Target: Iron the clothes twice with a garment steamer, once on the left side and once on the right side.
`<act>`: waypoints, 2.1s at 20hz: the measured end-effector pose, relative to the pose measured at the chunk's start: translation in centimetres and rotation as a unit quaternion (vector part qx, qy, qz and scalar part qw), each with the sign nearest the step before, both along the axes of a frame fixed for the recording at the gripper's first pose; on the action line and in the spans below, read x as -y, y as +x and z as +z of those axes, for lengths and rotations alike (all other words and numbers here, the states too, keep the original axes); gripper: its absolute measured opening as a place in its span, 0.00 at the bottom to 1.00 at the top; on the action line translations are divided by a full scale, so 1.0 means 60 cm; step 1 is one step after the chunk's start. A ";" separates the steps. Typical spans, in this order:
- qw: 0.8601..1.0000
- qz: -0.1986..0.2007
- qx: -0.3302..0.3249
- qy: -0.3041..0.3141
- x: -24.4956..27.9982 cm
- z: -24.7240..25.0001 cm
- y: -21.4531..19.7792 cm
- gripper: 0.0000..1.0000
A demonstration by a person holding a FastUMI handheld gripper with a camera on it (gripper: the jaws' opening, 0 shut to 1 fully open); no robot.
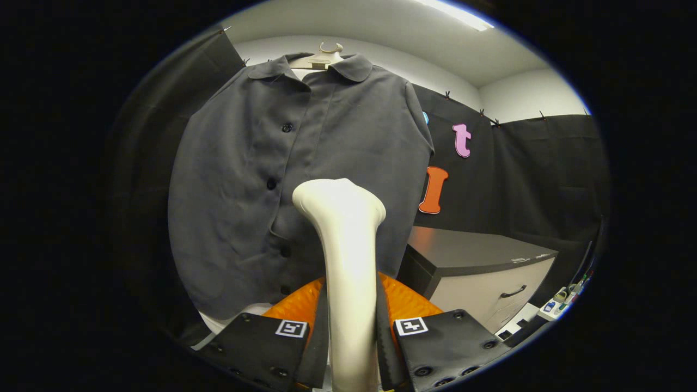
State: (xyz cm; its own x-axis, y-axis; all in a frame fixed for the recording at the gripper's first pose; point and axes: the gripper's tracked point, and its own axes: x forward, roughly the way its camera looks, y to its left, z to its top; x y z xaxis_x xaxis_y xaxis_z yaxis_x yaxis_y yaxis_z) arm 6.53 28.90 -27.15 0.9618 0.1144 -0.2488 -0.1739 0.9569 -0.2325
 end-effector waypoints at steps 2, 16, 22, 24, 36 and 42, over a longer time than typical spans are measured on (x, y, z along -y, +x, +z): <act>1.000 0.000 -0.009 -0.002 0.005 -0.015 -0.009 0.45; 0.997 -0.002 -0.076 -0.012 0.028 -0.115 -0.075 0.45; 0.999 0.019 -0.032 0.013 -0.002 -0.030 -0.089 0.45; 0.999 0.033 -0.015 0.020 -0.021 0.007 -0.090 0.45; 0.983 0.130 0.094 0.090 -0.170 0.223 -0.052 0.45; 0.981 0.144 0.097 0.092 -0.228 0.243 0.016 0.45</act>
State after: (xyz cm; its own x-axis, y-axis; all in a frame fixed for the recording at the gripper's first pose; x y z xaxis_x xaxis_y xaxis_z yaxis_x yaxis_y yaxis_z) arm 7.50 42.59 -12.54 0.9098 0.4147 -0.0152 -0.4136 0.9030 -0.1166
